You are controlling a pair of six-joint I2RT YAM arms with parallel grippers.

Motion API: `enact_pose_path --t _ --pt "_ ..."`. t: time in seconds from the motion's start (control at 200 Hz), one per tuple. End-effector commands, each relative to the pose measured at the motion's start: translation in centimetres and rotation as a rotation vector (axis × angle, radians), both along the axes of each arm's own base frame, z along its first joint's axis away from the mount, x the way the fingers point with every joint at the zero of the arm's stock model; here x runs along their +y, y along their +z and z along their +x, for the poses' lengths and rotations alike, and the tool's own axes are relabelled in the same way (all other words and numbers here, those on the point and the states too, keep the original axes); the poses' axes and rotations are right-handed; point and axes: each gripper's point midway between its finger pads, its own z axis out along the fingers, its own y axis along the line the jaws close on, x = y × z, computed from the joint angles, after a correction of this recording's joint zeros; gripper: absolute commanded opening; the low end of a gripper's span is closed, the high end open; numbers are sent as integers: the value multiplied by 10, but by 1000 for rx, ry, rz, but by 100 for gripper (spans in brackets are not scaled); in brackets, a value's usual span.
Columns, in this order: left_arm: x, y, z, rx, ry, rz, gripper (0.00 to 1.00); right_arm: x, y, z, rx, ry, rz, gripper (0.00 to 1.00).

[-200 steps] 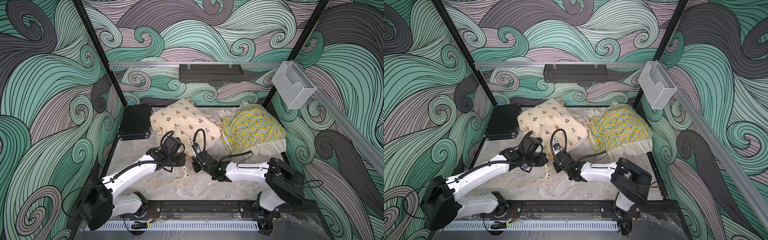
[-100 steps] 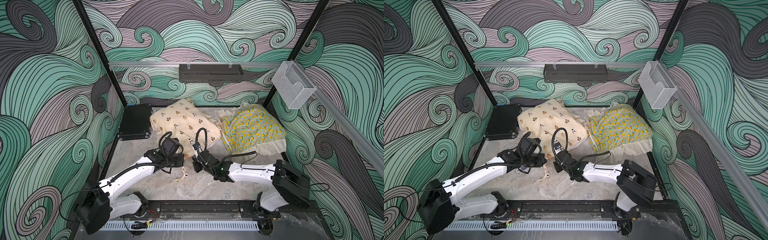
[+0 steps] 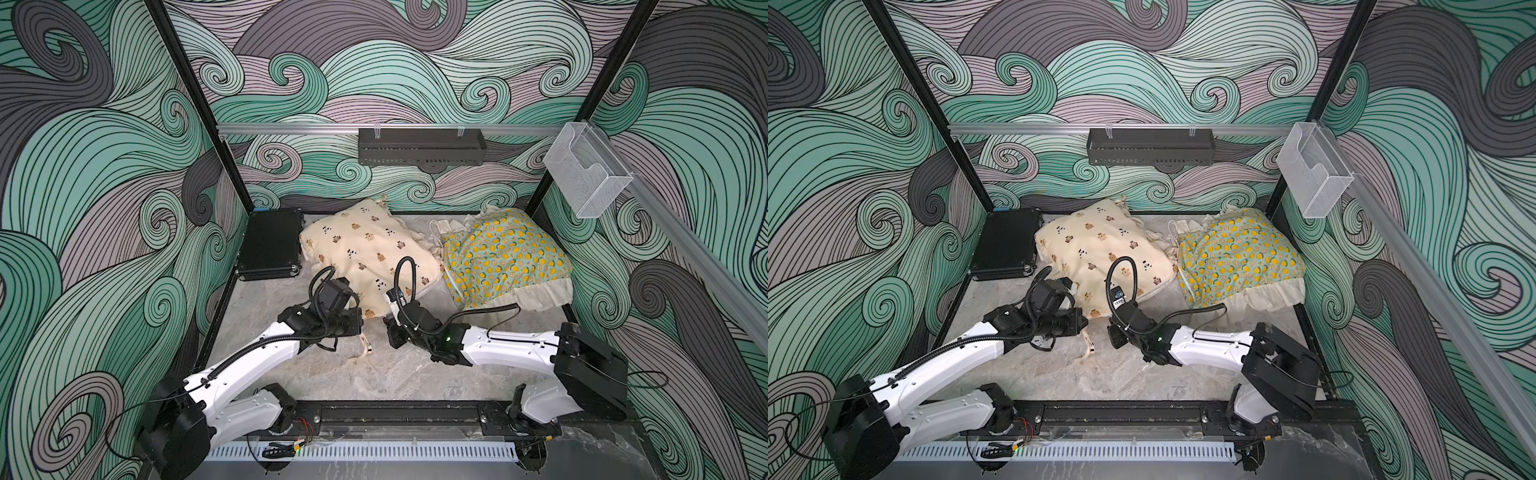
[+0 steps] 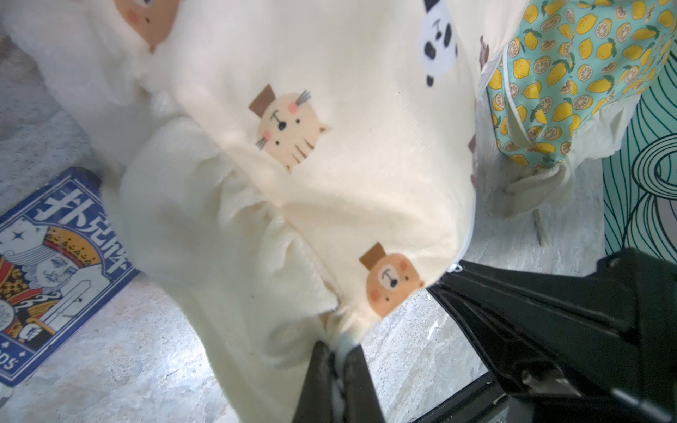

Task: Zip up pillowcases
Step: Zip the zipper on the pillowcase.

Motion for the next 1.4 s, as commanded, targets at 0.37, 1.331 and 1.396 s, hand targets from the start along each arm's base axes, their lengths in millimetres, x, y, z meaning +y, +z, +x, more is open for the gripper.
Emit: enact_pose_path --t 0.37,1.331,1.396 --pt "40 13 5 -95 174 24 0 -20 1 5 33 -57 -6 0" --pt "83 23 7 -128 309 45 0 -56 4 12 54 -128 19 0" --pt "85 23 7 -129 317 46 0 -59 4 12 54 -132 18 0"
